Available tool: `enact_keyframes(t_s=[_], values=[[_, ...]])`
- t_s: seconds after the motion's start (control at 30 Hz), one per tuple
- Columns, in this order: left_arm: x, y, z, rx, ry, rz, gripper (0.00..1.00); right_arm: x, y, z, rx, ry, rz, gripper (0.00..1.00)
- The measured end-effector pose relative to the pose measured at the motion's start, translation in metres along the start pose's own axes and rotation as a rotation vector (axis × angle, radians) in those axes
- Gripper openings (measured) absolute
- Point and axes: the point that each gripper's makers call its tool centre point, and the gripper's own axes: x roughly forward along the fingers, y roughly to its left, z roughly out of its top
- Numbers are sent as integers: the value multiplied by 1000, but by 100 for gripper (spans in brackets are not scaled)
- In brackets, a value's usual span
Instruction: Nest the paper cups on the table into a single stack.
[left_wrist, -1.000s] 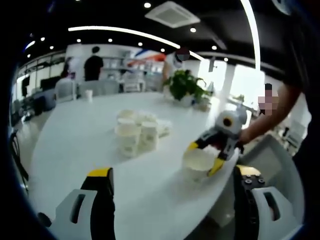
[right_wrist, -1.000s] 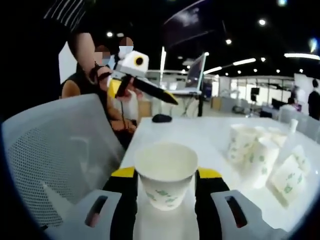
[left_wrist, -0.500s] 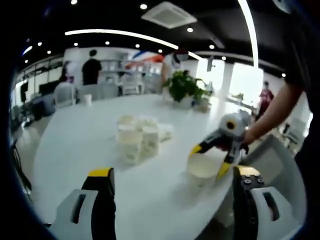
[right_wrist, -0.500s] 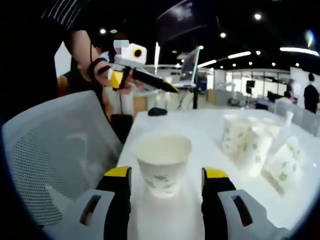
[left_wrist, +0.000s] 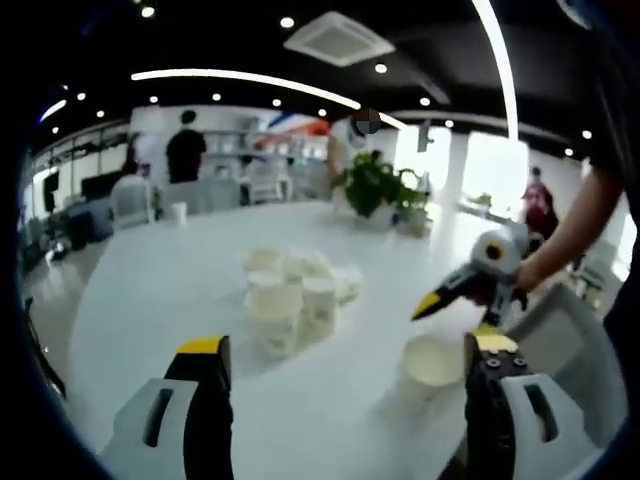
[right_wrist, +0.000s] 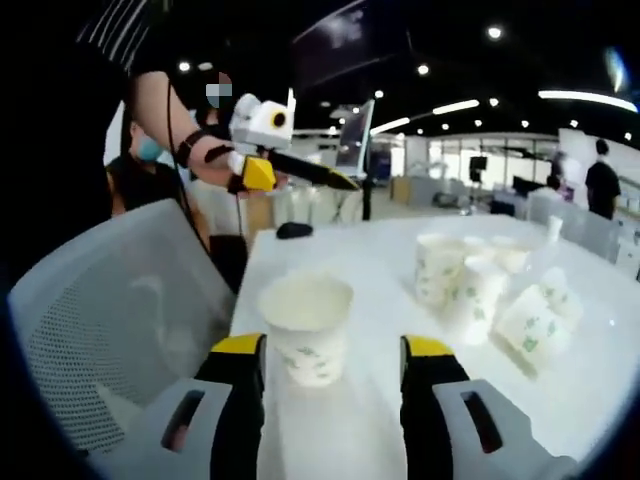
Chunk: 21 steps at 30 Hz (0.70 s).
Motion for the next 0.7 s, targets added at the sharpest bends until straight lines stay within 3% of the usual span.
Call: enact_keyframes(t_s=[0.4, 0.7], values=[[15, 34, -7, -14, -52, 47, 94, -13, -2, 10, 29, -16, -81, 48], [48, 58, -24, -13, -102, 67, 95, -26, -6, 9, 28, -2, -141, 46]])
